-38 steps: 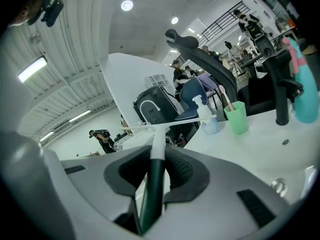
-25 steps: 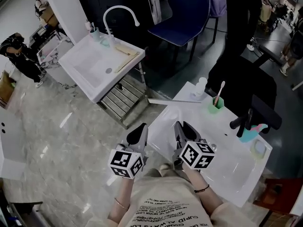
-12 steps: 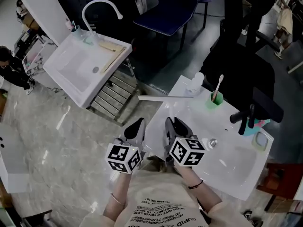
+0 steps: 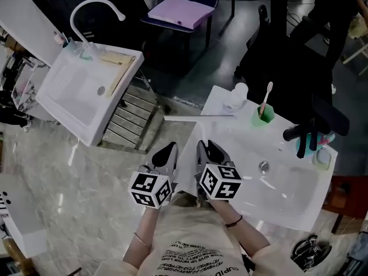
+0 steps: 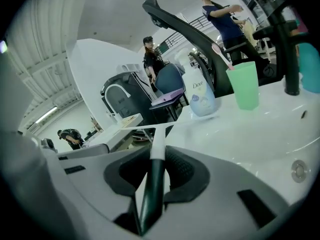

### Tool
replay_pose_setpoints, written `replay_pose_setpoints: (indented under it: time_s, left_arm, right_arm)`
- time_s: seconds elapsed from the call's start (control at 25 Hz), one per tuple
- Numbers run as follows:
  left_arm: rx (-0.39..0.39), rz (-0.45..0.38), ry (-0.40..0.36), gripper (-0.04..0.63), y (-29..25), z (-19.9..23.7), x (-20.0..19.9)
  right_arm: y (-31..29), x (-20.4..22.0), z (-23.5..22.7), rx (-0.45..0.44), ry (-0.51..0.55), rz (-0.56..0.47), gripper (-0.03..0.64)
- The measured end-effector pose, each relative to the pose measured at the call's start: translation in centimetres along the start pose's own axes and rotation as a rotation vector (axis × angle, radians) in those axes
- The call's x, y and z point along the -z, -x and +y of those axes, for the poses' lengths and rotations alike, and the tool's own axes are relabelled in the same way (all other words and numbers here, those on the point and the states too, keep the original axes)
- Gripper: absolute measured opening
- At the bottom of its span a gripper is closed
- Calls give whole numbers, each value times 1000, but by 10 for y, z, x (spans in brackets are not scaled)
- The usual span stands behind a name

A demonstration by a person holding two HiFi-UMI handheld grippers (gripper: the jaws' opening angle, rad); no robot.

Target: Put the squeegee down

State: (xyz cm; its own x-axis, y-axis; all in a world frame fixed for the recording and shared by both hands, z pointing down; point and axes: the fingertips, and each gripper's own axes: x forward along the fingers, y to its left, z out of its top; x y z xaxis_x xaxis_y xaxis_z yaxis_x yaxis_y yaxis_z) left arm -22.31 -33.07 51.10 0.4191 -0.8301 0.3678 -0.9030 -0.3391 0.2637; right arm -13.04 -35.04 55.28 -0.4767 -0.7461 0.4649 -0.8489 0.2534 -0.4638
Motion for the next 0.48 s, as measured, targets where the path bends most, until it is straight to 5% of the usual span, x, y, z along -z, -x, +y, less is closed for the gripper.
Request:
replay_pose_setpoints:
  time_s: [0.48]
  left_arm:
    - [55,58,21,21,-16,6,19]
  right_arm:
    - [-12,18,-8,103,65,87,97]
